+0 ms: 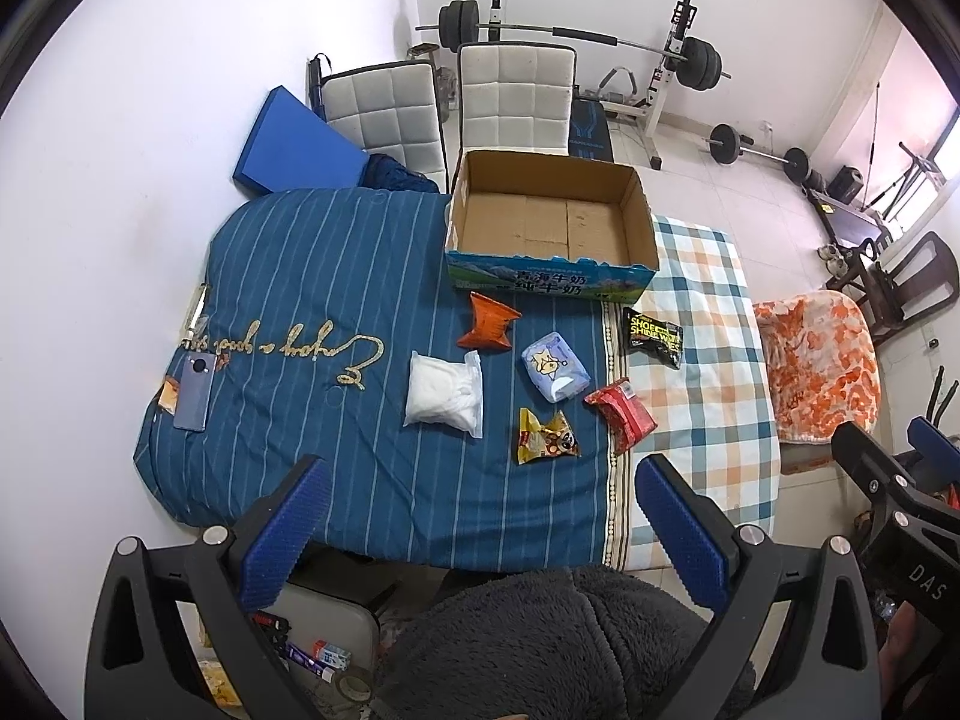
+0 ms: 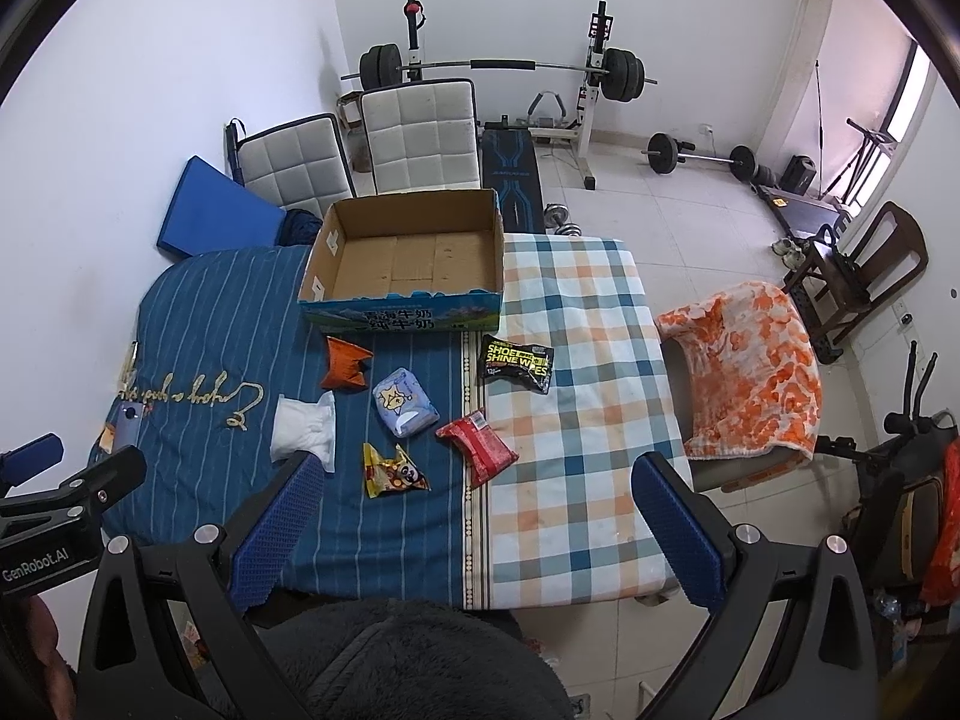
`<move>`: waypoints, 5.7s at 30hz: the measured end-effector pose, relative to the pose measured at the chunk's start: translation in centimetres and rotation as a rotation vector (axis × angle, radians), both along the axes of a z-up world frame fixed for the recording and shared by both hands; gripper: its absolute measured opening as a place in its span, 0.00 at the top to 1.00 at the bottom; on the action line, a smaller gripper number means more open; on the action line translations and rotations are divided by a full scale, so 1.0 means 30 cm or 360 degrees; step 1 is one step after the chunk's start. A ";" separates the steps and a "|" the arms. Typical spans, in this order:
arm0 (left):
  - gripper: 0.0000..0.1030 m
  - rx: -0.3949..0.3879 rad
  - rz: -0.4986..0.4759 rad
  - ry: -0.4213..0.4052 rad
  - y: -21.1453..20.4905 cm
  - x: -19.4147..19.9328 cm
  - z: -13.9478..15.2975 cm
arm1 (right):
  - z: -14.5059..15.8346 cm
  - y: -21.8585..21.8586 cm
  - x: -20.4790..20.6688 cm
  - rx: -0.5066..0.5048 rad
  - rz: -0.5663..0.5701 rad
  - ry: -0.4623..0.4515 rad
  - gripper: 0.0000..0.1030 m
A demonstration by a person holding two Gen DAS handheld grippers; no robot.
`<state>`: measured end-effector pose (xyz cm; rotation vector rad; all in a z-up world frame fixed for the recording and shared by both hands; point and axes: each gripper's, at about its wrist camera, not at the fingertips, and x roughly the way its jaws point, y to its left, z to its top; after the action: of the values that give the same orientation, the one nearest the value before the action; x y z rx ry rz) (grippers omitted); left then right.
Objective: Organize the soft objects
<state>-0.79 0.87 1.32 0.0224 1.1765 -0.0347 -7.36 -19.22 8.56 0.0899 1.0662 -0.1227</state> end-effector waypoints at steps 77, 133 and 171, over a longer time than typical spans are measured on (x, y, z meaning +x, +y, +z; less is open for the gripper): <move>0.21 -0.0196 -0.0013 0.0925 0.206 0.641 -1.421 | -1.623 0.321 0.952 0.0052 0.0251 0.1147 0.14; 0.30 -0.0116 -0.0129 0.0348 -0.014 0.594 -0.769 | -1.358 0.062 0.733 0.0364 0.0116 0.0840 0.42; 0.31 -0.0514 -0.0348 0.0589 -0.220 1.675 -1.006 | -1.250 -0.148 1.700 0.0375 0.0108 0.0636 0.42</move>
<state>49.46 -5.72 -28.86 -0.1458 1.5217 -0.4366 43.63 -23.67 -28.93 0.2491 1.4790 0.0502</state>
